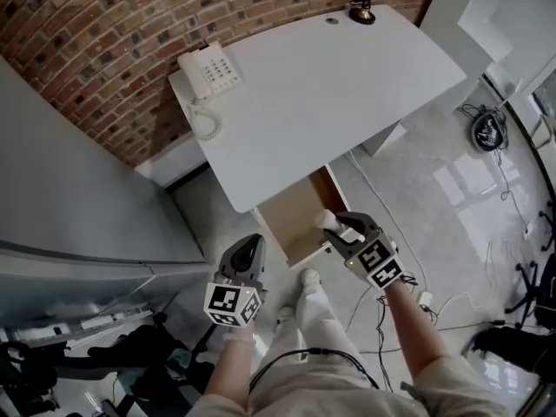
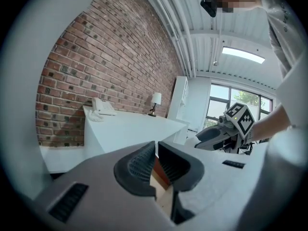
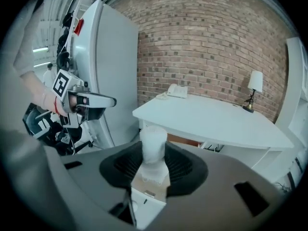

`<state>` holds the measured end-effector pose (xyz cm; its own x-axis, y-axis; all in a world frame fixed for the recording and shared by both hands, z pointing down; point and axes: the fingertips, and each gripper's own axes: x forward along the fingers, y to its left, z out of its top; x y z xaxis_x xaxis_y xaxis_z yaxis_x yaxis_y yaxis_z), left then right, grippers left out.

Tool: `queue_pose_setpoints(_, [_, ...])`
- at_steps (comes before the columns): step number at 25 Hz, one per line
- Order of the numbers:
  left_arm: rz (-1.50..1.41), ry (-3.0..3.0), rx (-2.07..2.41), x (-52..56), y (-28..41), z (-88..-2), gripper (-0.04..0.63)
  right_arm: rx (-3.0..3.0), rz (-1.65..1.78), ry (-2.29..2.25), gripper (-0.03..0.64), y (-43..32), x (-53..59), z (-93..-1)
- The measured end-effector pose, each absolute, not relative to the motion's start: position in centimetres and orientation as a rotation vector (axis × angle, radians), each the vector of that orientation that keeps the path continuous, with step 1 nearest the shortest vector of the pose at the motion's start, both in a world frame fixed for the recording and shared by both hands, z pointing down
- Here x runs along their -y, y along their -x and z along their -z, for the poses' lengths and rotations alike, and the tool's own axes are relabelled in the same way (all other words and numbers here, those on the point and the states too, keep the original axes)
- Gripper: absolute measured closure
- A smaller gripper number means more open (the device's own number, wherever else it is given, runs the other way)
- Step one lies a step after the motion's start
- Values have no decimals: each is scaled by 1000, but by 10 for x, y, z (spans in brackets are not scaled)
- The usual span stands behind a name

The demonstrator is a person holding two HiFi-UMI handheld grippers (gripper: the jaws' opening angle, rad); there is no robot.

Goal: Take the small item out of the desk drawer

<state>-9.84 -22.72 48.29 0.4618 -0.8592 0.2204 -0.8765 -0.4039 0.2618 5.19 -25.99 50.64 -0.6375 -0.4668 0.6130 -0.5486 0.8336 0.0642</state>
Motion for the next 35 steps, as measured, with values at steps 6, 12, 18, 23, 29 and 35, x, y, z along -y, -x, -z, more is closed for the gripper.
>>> queue_pose_setpoints(6, [-24, -2388, 1504, 229, 106, -456, 574, 2428, -140, -809, 465, -52, 251, -470])
queue_pose_setpoints(12, [7, -2418, 1527, 229, 107, -426, 574, 2483, -173, -893, 465, -57, 249, -443])
queue_pose_setpoints(18, [32, -2456, 1556, 224, 112, -395, 574, 2523, -171, -967, 466, -60, 245, -418])
queue_pose_setpoints(23, [37, -2492, 1545, 217, 111, -378, 574, 2580, -197, -1056, 465, -67, 243, -397])
queue_pose_setpoints(29, [58, -2496, 1543, 211, 114, -362, 574, 2613, -192, -1119, 466, -68, 237, -373])
queue_pose_setpoints(35, [86, -2546, 1536, 204, 111, -340, 574, 2651, -184, -1181, 465, -73, 228, -353])
